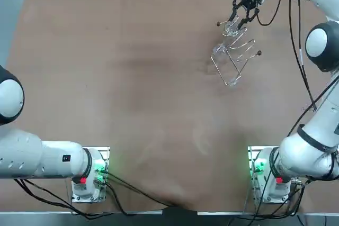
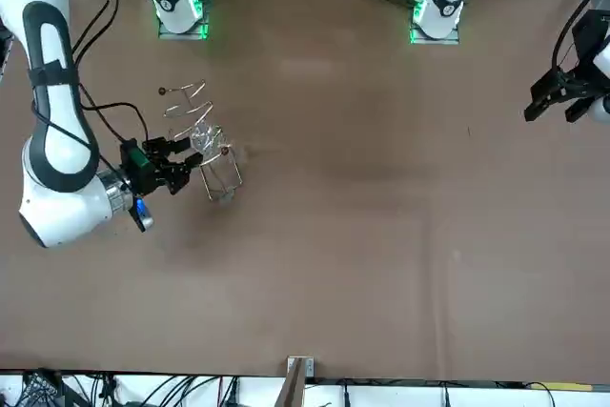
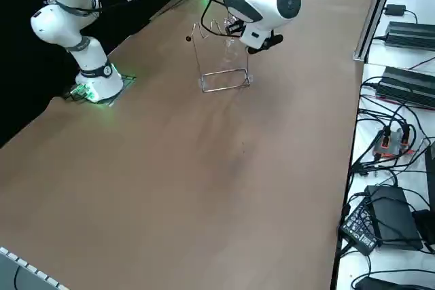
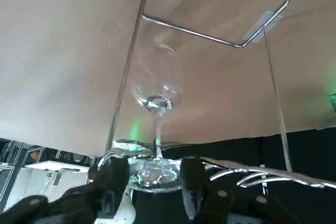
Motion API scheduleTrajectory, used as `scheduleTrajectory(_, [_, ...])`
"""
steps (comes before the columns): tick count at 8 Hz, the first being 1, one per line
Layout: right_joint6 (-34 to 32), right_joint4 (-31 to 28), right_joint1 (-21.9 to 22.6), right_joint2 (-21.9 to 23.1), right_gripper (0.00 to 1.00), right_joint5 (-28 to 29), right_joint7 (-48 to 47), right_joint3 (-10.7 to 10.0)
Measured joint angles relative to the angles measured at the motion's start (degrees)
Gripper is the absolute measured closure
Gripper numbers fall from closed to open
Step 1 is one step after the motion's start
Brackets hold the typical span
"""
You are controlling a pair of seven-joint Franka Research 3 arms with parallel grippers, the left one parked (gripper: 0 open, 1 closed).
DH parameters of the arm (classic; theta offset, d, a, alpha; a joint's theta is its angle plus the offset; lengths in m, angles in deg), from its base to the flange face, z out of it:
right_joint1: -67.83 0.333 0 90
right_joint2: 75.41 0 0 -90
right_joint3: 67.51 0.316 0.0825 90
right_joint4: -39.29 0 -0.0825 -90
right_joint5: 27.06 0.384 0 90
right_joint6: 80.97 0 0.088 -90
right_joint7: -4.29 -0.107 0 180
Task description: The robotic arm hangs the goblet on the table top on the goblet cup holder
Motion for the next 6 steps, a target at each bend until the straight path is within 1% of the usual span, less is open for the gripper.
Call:
scheduleTrajectory(3, [-0.12,0.0,-0.37,0.03,0.35,0.0,0.0,0.0])
scheduleTrajectory(5, [-0.66,0.84,-1.14,0.15,0.33,0.03,0.01,0.01])
scheduleTrajectory(6, [-1.53,1.98,-1.9,0.31,0.2,0.03,0.01,0.0])
